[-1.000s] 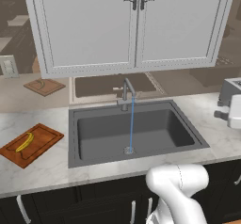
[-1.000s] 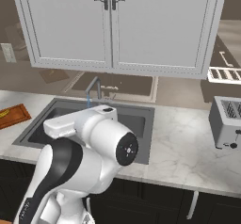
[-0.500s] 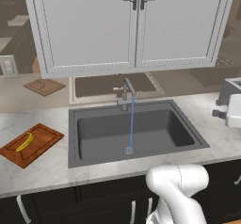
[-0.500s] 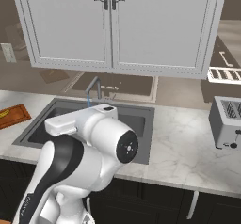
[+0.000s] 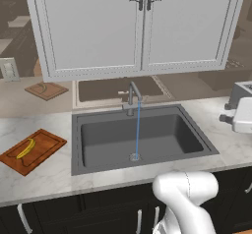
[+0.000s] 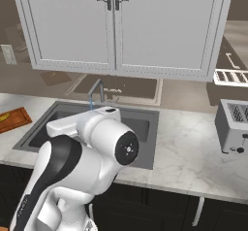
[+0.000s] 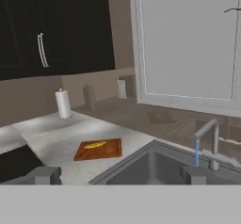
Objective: Pick the banana from the sink and place it on the cutting board to airdry. Then turn off the sink faucet.
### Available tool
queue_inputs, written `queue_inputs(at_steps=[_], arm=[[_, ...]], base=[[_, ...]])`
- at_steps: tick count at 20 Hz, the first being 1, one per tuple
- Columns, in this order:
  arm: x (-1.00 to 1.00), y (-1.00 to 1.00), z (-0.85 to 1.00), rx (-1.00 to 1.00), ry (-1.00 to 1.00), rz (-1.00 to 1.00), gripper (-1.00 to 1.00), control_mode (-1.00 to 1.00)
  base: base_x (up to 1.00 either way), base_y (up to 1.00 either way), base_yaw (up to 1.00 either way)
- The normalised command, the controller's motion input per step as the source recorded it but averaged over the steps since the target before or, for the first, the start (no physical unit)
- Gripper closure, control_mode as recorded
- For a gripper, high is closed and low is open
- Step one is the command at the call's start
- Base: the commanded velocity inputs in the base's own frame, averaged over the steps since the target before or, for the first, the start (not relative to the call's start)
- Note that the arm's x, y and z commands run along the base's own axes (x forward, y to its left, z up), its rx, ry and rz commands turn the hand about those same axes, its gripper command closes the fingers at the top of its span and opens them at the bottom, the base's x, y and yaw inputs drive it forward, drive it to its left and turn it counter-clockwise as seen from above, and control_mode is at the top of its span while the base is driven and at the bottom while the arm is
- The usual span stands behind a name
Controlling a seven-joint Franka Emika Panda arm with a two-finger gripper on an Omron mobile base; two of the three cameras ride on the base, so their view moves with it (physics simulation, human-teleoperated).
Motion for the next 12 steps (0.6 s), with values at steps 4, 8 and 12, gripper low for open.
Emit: queue_inputs(at_steps=[4,8,12], arm=[[0.11,0.03,-0.07,-0.07,0.00,-0.10,-1.00,-1.00],[0.15,0.04,-0.13,-0.07,0.00,-0.11,-1.00,-1.00],[0.18,0.01,-0.09,-0.03,0.00,-0.07,-1.00,-1.00]], base=[[0.00,0.00,0.00],[0.00,0.00,0.00],[0.00,0.00,0.00]])
